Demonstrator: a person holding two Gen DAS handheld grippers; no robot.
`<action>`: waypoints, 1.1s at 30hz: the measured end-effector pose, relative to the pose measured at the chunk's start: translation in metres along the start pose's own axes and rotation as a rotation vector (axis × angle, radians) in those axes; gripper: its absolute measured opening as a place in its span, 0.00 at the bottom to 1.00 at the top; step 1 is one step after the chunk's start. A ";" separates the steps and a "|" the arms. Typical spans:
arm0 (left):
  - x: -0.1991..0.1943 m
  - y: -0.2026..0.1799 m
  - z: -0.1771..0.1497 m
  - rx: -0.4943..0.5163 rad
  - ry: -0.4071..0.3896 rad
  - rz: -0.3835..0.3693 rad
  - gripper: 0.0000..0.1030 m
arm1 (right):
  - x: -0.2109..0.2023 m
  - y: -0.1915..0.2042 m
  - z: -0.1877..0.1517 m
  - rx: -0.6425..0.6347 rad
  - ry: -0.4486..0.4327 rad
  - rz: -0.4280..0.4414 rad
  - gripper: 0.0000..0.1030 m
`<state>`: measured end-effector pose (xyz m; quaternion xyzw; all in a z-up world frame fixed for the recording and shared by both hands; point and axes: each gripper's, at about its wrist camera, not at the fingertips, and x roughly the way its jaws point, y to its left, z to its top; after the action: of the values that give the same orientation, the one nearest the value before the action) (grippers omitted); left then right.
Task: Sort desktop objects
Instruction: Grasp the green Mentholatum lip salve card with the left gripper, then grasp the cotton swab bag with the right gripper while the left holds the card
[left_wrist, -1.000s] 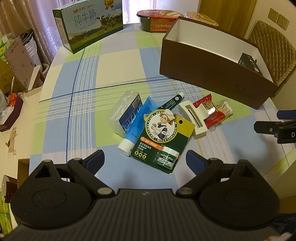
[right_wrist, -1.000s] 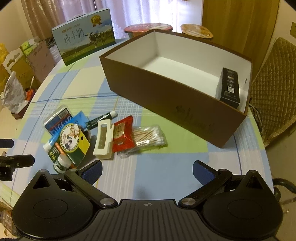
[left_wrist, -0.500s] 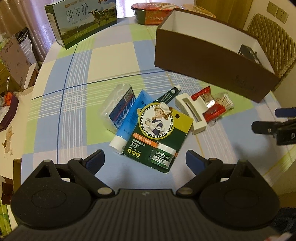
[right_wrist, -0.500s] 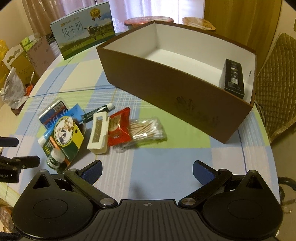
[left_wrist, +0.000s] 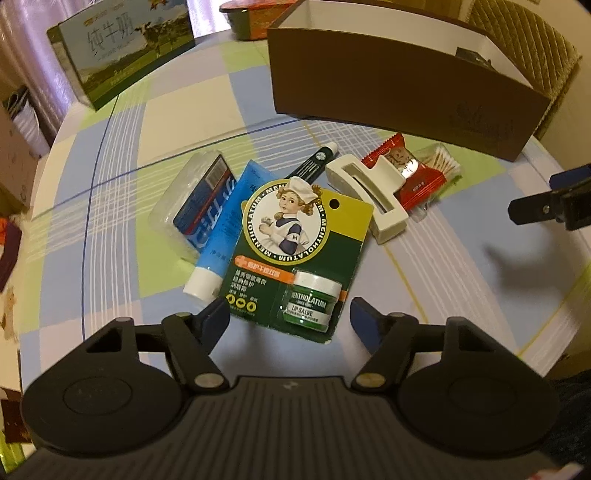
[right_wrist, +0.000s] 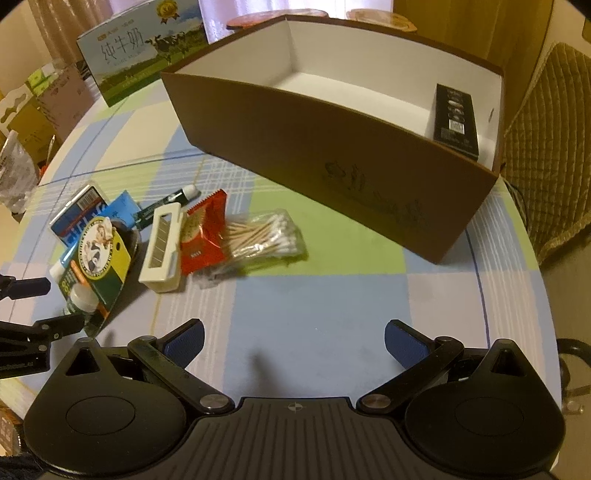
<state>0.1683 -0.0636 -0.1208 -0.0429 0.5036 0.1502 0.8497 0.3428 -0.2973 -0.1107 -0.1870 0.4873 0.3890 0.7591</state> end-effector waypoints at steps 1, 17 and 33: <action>0.002 -0.002 0.000 0.012 -0.003 0.002 0.63 | 0.000 -0.001 0.000 0.002 0.002 0.000 0.98; 0.024 -0.023 0.002 0.170 -0.022 0.000 0.28 | 0.005 -0.011 -0.001 0.027 0.017 0.010 0.98; -0.015 -0.012 0.016 0.115 -0.105 0.012 0.27 | 0.031 -0.001 0.017 -0.113 -0.055 0.072 0.54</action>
<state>0.1785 -0.0745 -0.1011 0.0169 0.4662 0.1282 0.8752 0.3604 -0.2738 -0.1300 -0.2011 0.4498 0.4480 0.7461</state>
